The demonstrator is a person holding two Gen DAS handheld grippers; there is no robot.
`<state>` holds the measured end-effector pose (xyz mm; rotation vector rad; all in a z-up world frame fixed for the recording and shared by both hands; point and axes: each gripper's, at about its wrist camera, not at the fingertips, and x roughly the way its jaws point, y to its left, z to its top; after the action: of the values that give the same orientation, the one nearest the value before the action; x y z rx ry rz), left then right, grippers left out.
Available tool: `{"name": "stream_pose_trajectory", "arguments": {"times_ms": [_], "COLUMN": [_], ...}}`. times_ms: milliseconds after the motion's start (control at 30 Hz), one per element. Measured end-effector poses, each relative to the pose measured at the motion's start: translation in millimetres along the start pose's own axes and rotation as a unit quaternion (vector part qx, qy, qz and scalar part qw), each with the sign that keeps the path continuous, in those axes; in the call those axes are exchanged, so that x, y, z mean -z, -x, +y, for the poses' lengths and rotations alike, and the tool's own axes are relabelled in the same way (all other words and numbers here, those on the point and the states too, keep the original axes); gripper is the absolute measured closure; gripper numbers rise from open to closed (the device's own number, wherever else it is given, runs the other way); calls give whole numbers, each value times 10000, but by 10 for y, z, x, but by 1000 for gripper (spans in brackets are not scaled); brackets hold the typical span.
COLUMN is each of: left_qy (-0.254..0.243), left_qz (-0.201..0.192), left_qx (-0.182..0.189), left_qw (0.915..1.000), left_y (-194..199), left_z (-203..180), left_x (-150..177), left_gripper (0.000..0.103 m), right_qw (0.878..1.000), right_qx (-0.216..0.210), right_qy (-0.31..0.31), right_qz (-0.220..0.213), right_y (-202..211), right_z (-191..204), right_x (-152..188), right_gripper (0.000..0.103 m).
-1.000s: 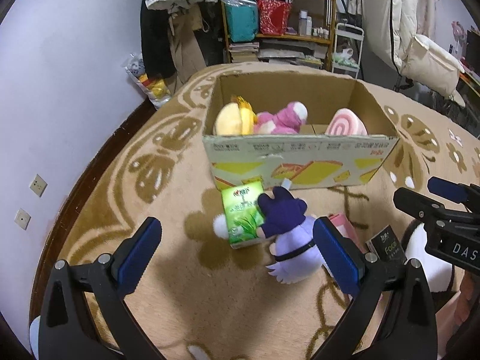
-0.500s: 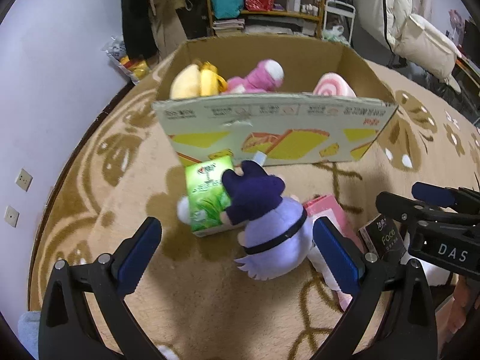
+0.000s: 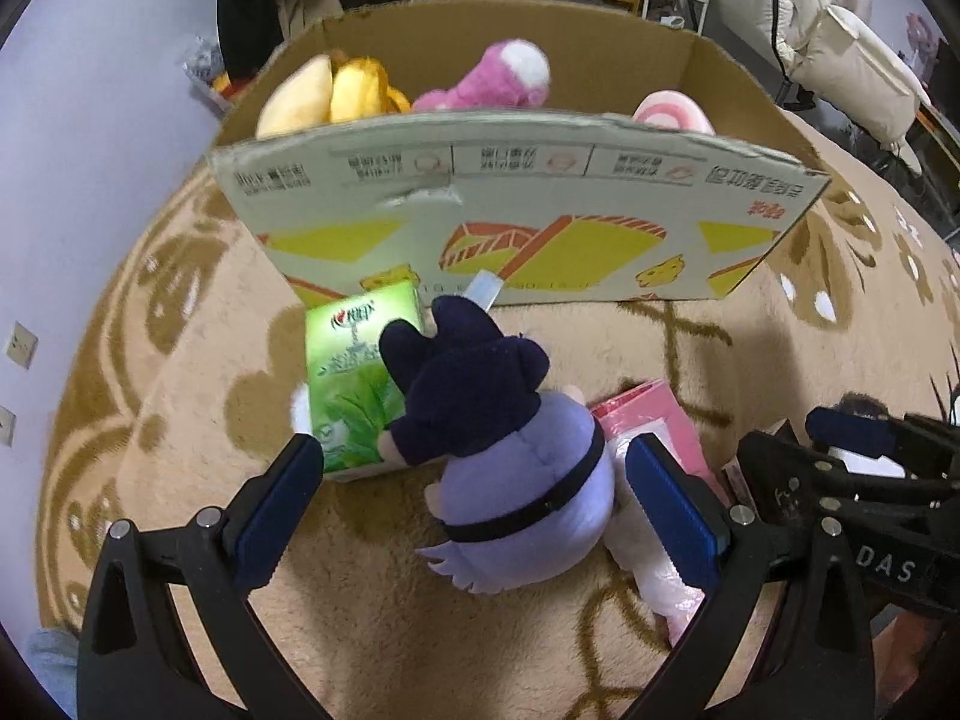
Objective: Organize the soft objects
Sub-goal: 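Close the left tool on the purple plush while the right tool grasps the black Face tissue pack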
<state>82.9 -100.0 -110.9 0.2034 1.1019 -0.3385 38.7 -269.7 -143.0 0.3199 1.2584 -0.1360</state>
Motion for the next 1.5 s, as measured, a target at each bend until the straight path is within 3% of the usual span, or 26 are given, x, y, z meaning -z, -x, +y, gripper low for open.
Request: {"name": "stream_pose_trajectory", "arguments": {"times_ms": [233, 333, 400, 533, 767, 933, 1100, 1500], "left_qy": [-70, -176, -227, -268, -429, -356, -332, -63], "left_qz": [94, 75, 61, -14, -116, -116, -157, -811], "left_qx": [-78, -183, -237, -386, -514, -365, -359, -636], "left_qw": [9999, 9996, 9994, 9989, 9977, 9986, 9987, 9947], "left_y": [-121, -158, -170, -145, -32, 62, 99, 508], "left_z": [-39, -78, -122, -170, -251, -240, -210, -28], "left_x": [-21, -25, -29, -2, 142, 212, 221, 273], "left_gripper": [3, 3, 5, 19, 39, 52, 54, 53], "right_qw": [9996, 9992, 9989, 9991, 9998, 9988, 9968, 9887], "right_qx": [-122, -163, -160, -116, -219, -355, -410, -413], "right_qy": [-117, -113, -91, 0, -12, 67, 229, 481], "right_qz": [219, 358, 432, 414, -17, -335, -644, -1359], "right_y": [-93, -138, -181, -204, -27, 135, 289, 495], "right_z": [-65, -72, -54, -43, -17, -3, 83, 145], "right_x": [16, 23, 7, 16, -33, -72, -94, -111], "right_gripper": [40, 50, 50, 51, 51, 51, 51, 51]}}
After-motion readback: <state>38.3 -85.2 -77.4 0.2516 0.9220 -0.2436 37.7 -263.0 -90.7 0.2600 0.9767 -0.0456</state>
